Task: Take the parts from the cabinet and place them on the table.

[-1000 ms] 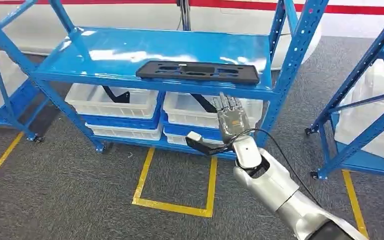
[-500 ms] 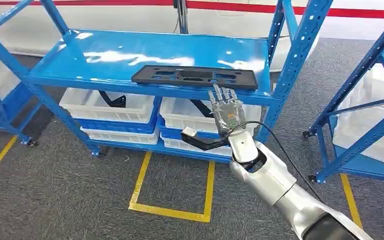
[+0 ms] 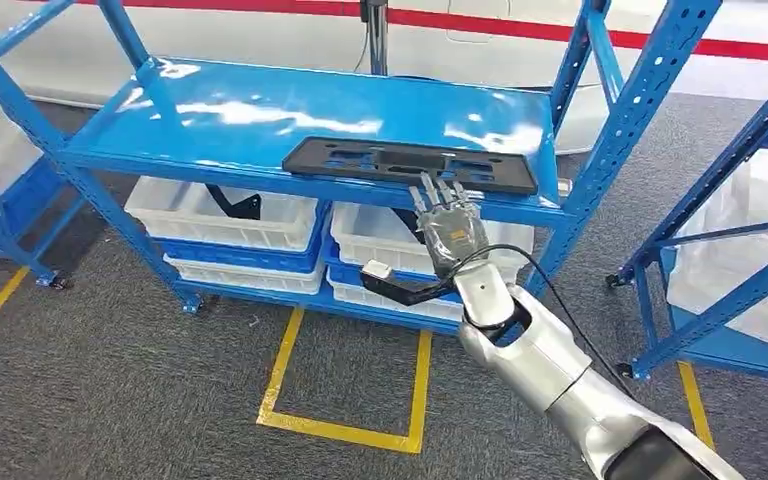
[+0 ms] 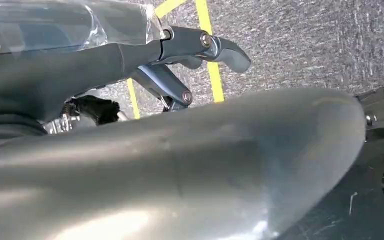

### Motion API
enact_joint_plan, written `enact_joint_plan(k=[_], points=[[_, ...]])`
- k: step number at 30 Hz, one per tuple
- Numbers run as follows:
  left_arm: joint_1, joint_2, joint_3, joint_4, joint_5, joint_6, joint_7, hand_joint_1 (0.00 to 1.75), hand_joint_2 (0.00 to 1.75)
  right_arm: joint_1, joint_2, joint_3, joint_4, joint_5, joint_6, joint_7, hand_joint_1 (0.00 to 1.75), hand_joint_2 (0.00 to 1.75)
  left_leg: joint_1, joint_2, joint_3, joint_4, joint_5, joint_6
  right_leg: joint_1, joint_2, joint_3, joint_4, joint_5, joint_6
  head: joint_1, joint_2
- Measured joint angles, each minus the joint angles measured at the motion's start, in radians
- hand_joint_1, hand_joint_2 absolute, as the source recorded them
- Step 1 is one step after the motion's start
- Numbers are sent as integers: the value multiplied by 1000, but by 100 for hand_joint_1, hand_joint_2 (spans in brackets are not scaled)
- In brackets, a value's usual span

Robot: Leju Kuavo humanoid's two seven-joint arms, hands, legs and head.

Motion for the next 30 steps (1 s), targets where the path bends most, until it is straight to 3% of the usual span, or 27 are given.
enact_joint_plan(k=[1,2,3,4,5,6,8,9,10,11,12,13,15,16,21,22,24,25,26,27,28,30], points=[[1,0,0,0,0,0,0,0,0,1,-1,2,2,0,2,0,0,175,0,-1,3,0,-3,-1,0,0,-16,14,6,1,0,0],[2,0,0,0,1,0,0,0,0,1,-1,6,5,0,2,0,0,175,-1,-4,18,1,-14,-4,0,-1,8,-86,97,-1,0,0],[3,0,0,0,1,0,0,0,0,0,-1,7,5,0,2,0,0,175,-2,-5,30,1,-23,-8,1,-1,68,-223,175,-6,0,0],[5,-2,0,1,1,1,0,0,0,-7,3,9,7,0,2,0,0,175,-6,-3,31,6,-39,-23,12,-5,114,-332,199,-32,0,0],[5,3,1,2,-1,3,0,0,0,-11,4,9,10,0,0,1,0,175,-9,-2,32,7,-55,-36,-1,-3,123,-339,195,-45,0,0],[6,-1,0,3,0,3,0,0,0,-13,5,9,10,0,-2,1,0,175,-6,-1,14,54,-78,-50,-5,-3,128,-339,189,-53,-2,0],[1,0,1,3,0,3,0,0,0,-13,6,10,10,-1,-2,1,0,175,9,-1,-69,202,-135,-66,-6,-3,131,-339,186,-55,-2,0],[-1,0,1,3,0,3,0,0,0,-11,5,10,11,-1,-2,1,0,175,17,-1,-138,317,-173,-73,-7,-4,133,-339,182,-53,-3,0],[-2,-1,2,3,0,2,0,0,0,-9,5,10,12,-2,-2,1,0,175,21,0,-178,376,-180,-77,-9,-4,136,-339,178,-51,-2,0],[-4,-1,2,3,0,2,0,0,0,-7,5,10,13,-2,-3,1,0,175,24,0,-193,388,-171,-80,-10,-3,140,-339,175,-49,-3,0],[-5,-1,2,3,0,0,0,0,0,-5,5,11,14,-8,-5,1,0,175,28,0,-184,345,-131,-83,-12,-2,149,-339,168,-45,-2,0],[-5,0,2,3,0,0,0,0,0,-5,5,12,15,-11,-8,1,0,175,30,0,-153,270,-83,-86,-15,0,158,-339,162,-41,-3,0],[-3,1,2,5,0,0,1,0,0,-5,6,12,15,-19,-14,2,0,175,36,1,-64,53,37,-92,-23,2,178,-339,148,-28,-3,0],[-2,1,2,5,0,-1,1,0,0,-6,5,12,16,-21,-16,2,0,175,29,-3,-44,23,20,-92,-18,3,181,-340,143,-20,-3,0],[-1,0,2,5,0,-3,2,0,0,-6,5,12,21,-31,-29,10,0,175,20,-5,-34,19,6,-45,-24,4,186,-339,122,9,-2,0],[-2,0,2,5,0,-3,3,0,0,-6,4,12,21,-32,-32,12,0,175,20,-5,-29,19,3,-38,-23,-2,177,-307,109,9,-2,0],[-2,-1,2,5,0,-3,4,0,0,-7,3,12,21,-39,-39,21,0,175,16,-4,-23,20,-4,-27,-20,-3,104,-169,50,7,-2,0],[0,-2,2,5,0,-3,7,0,0,-4,0,12,22,-40,-42,29,0,175,12,-3,-18,20,-9,-20,-15,-3,36,-51,9,7,-2,0],[1,-2,2,5,0,-3,8,0,0,-2,-4,12,26,-42,-44,38,0,175,8,-3,-14,20,-13,-16,-11,-3,-7,12,1,3,-2,0],[2,-2,2,5,0,-3,9,0,0,1,-6,12,28,-43,-45,46,0,175,4,-4,-9,20,-17,-13,-9,-3,-25,25,11,-1,-2,0],[2,-2,2,5,0,-3,10,0,0,3,-10,11,30,-46,-48,51,0,175,0,-6,0,20,-24,-12,-4,-3,-20,-11,49,-9,-2,0],[2,-3,2,5,0,-3,11,0,0,3,-12,7,31,-51,-51,59,0,175,-6,-9,21,20,-37,-12,4,-3,45,-181,157,-29,-2,0]])
